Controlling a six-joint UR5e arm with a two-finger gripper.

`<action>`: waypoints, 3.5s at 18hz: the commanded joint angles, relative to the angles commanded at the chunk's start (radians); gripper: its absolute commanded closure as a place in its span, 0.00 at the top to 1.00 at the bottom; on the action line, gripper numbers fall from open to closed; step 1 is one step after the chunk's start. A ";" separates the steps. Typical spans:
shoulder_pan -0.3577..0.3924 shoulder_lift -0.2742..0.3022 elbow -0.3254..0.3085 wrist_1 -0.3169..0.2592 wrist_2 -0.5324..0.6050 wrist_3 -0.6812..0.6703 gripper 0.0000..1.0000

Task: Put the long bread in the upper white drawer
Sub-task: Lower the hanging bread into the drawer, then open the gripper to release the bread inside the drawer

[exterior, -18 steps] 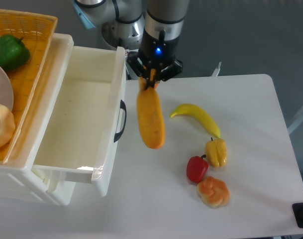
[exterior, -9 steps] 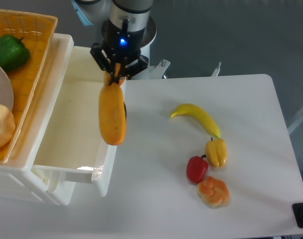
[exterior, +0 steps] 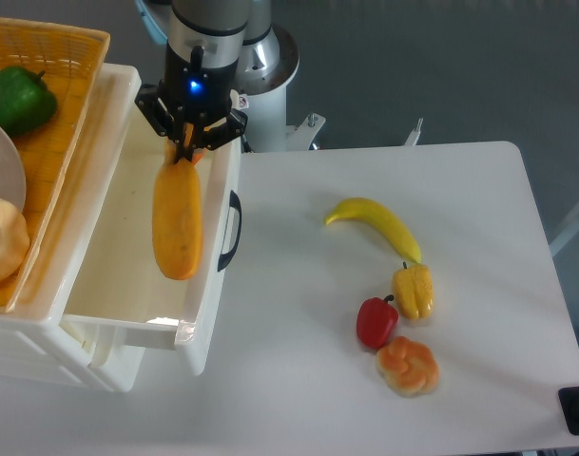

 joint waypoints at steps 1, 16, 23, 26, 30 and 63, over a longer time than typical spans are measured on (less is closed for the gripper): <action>-0.006 -0.005 0.000 -0.002 0.000 0.000 0.00; -0.038 -0.043 -0.035 -0.005 0.008 0.002 0.00; -0.066 -0.070 -0.038 0.002 0.008 0.002 0.10; -0.072 -0.080 -0.038 -0.002 0.008 0.003 0.11; -0.074 -0.081 -0.038 0.000 0.008 0.006 0.11; -0.015 -0.066 0.003 0.011 0.011 0.025 0.53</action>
